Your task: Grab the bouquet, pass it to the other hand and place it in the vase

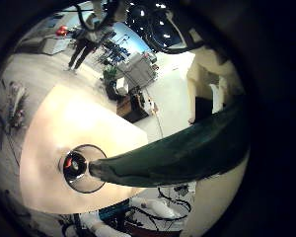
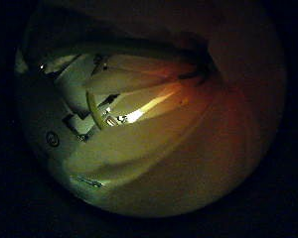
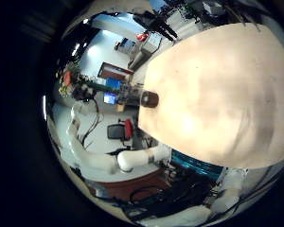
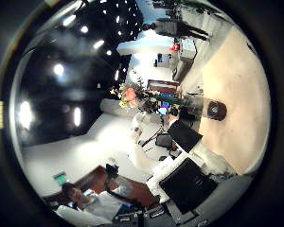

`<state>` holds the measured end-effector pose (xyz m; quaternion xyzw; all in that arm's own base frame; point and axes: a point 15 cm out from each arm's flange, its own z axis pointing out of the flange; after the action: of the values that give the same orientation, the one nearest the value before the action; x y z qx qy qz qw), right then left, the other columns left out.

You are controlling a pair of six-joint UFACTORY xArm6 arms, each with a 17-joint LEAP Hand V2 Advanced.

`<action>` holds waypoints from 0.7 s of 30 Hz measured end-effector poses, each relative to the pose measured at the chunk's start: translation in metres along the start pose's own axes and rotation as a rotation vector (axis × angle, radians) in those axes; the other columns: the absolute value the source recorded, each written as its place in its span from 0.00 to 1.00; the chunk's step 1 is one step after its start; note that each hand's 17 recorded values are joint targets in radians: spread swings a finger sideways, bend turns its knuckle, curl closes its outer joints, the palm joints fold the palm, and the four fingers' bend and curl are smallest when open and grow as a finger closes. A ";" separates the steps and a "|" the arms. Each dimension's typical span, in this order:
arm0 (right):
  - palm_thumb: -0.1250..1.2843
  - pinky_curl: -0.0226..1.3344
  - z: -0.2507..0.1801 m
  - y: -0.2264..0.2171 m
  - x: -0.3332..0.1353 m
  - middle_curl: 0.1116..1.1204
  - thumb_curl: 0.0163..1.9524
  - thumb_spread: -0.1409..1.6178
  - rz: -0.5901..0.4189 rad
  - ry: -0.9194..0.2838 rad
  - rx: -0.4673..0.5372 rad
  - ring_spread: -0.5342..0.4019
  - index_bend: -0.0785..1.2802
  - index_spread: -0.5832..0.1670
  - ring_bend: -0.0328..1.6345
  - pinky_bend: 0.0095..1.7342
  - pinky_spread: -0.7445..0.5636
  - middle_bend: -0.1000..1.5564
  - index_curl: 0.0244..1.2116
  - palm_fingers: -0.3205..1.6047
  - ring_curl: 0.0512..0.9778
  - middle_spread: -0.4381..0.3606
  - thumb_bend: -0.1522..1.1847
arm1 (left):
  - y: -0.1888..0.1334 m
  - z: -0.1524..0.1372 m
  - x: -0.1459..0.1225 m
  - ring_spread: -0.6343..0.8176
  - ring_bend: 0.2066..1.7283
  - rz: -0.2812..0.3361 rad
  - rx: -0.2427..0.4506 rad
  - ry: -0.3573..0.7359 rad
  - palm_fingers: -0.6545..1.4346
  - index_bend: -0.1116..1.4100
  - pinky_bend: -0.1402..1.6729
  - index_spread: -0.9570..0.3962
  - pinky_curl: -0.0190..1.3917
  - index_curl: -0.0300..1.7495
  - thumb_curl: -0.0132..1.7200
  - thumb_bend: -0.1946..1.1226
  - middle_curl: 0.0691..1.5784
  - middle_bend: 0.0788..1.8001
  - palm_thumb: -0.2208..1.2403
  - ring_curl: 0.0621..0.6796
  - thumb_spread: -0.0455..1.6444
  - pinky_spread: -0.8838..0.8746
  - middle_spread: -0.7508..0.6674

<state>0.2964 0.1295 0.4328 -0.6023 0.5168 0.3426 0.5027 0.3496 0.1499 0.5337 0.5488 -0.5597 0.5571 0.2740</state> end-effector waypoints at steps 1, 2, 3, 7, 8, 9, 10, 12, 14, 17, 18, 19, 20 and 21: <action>0.61 0.21 0.000 0.000 0.000 0.23 0.26 0.64 0.000 0.000 0.000 0.80 0.17 0.27 0.35 0.37 0.94 0.19 0.21 0.25 0.17 0.63 0.10 | 0.000 0.002 -0.001 0.17 0.86 -0.004 -0.008 0.000 0.83 0.39 0.85 0.13 0.60 0.79 0.46 0.14 0.55 0.65 0.83 0.86 0.67 0.23 0.19; 0.61 0.21 0.000 0.000 0.000 0.23 0.26 0.64 0.000 -0.001 0.000 0.80 0.17 0.27 0.35 0.37 0.94 0.19 0.21 0.25 0.17 0.63 0.10 | 0.001 0.004 -0.003 0.17 0.86 -0.012 -0.014 -0.001 0.82 0.38 0.85 0.13 0.60 0.79 0.46 0.14 0.55 0.65 0.82 0.86 0.67 0.23 0.19; 0.61 0.21 0.000 0.000 0.000 0.23 0.26 0.64 0.000 0.000 0.000 0.80 0.17 0.27 0.35 0.37 0.94 0.19 0.21 0.25 0.17 0.63 0.10 | 0.001 0.004 -0.007 0.17 0.86 -0.023 -0.021 -0.002 0.82 0.38 0.85 0.13 0.60 0.79 0.46 0.13 0.55 0.65 0.81 0.86 0.66 0.23 0.19; 0.61 0.21 0.000 0.001 0.001 0.23 0.26 0.64 0.001 0.001 0.000 0.80 0.17 0.27 0.35 0.37 0.94 0.19 0.21 0.25 0.17 0.62 0.10 | 0.003 0.012 -0.016 0.17 0.85 -0.044 -0.060 0.000 0.78 0.34 0.83 0.14 0.60 0.79 0.43 0.10 0.56 0.63 0.73 0.86 0.64 0.23 0.19; 0.61 0.21 0.000 0.001 0.001 0.23 0.26 0.64 -0.001 0.002 0.001 0.80 0.17 0.27 0.35 0.37 0.94 0.19 0.21 0.25 0.17 0.62 0.10 | 0.004 0.012 -0.017 0.16 0.80 -0.037 -0.062 0.002 0.61 0.28 0.78 0.15 0.58 0.78 0.42 0.09 0.55 0.61 0.68 0.82 0.62 0.22 0.19; 0.61 0.21 0.000 0.001 0.001 0.23 0.26 0.64 0.000 0.001 0.001 0.80 0.18 0.27 0.35 0.37 0.94 0.19 0.21 0.25 0.17 0.62 0.10 | 0.005 0.013 -0.020 0.21 0.68 -0.026 -0.069 0.006 0.31 0.30 0.65 0.18 0.60 0.77 0.40 0.09 0.56 0.58 0.64 0.86 0.61 0.27 0.24; 0.61 0.21 0.000 0.001 0.000 0.23 0.26 0.64 -0.002 0.001 0.002 0.79 0.18 0.27 0.35 0.37 0.94 0.19 0.21 0.25 0.17 0.62 0.10 | 0.008 0.014 -0.022 0.37 0.59 -0.017 -0.084 0.011 0.07 0.26 0.56 0.23 0.58 0.74 0.38 0.07 0.51 0.41 0.58 0.81 0.60 0.40 0.38; 0.61 0.20 0.000 0.002 -0.002 0.23 0.26 0.64 -0.010 0.003 0.003 0.79 0.18 0.27 0.35 0.37 0.94 0.19 0.21 0.26 0.17 0.63 0.10 | 0.019 0.016 -0.033 0.55 0.49 -0.028 -0.145 -0.006 0.02 0.12 0.45 0.32 0.48 0.69 0.35 0.07 0.42 0.26 0.49 0.55 0.58 0.54 0.56; 0.61 0.20 0.000 0.002 -0.003 0.23 0.26 0.64 -0.012 0.003 0.004 0.79 0.18 0.27 0.34 0.37 0.94 0.19 0.21 0.26 0.17 0.62 0.10 | 0.026 0.015 -0.048 0.67 0.41 -0.019 -0.204 -0.044 0.05 0.08 0.39 0.41 0.41 0.64 0.31 0.08 0.34 0.17 0.41 0.40 0.57 0.65 0.70; 0.61 0.20 0.000 0.002 -0.003 0.23 0.26 0.64 -0.014 0.005 0.003 0.79 0.18 0.27 0.34 0.37 0.94 0.18 0.22 0.27 0.17 0.62 0.10 | 0.014 0.006 -0.066 0.78 0.34 -0.006 -0.164 -0.073 0.09 0.06 0.33 0.53 0.35 0.55 0.28 0.09 0.28 0.11 0.34 0.30 0.55 0.78 0.83; 0.61 0.20 0.000 0.002 -0.003 0.23 0.26 0.64 -0.014 0.005 0.003 0.79 0.18 0.27 0.34 0.37 0.94 0.18 0.22 0.27 0.17 0.61 0.10 | 0.008 0.000 -0.073 0.81 0.33 -0.009 -0.128 -0.089 0.10 0.06 0.32 0.57 0.34 0.52 0.27 0.09 0.26 0.10 0.32 0.28 0.54 0.81 0.85; 0.61 0.20 0.000 0.002 -0.002 0.23 0.26 0.64 -0.013 0.004 0.005 0.79 0.18 0.27 0.34 0.37 0.94 0.18 0.22 0.27 0.17 0.61 0.10 | 0.005 -0.005 -0.080 0.83 0.31 -0.020 -0.104 -0.099 0.11 0.06 0.30 0.60 0.32 0.48 0.26 0.10 0.25 0.08 0.31 0.26 0.53 0.84 0.88; 0.61 0.20 0.000 0.002 -0.002 0.23 0.26 0.64 -0.014 0.004 0.005 0.79 0.18 0.27 0.34 0.37 0.94 0.18 0.22 0.27 0.17 0.61 0.10 | 0.004 -0.009 -0.086 0.85 0.30 -0.032 -0.090 -0.103 0.12 0.06 0.29 0.63 0.31 0.46 0.26 0.10 0.24 0.07 0.30 0.24 0.53 0.86 0.90; 0.61 0.20 0.000 0.003 -0.002 0.23 0.26 0.64 -0.014 0.005 0.004 0.79 0.18 0.27 0.34 0.37 0.94 0.18 0.22 0.27 0.17 0.61 0.10 | 0.007 -0.014 -0.092 0.86 0.28 -0.049 -0.088 -0.105 0.13 0.07 0.28 0.65 0.30 0.43 0.25 0.11 0.23 0.06 0.30 0.23 0.52 0.88 0.91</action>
<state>0.2934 0.1302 0.4340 -0.6056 0.5146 0.3365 0.5051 0.3615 0.1894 0.4502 0.5780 -0.5838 0.4956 0.2818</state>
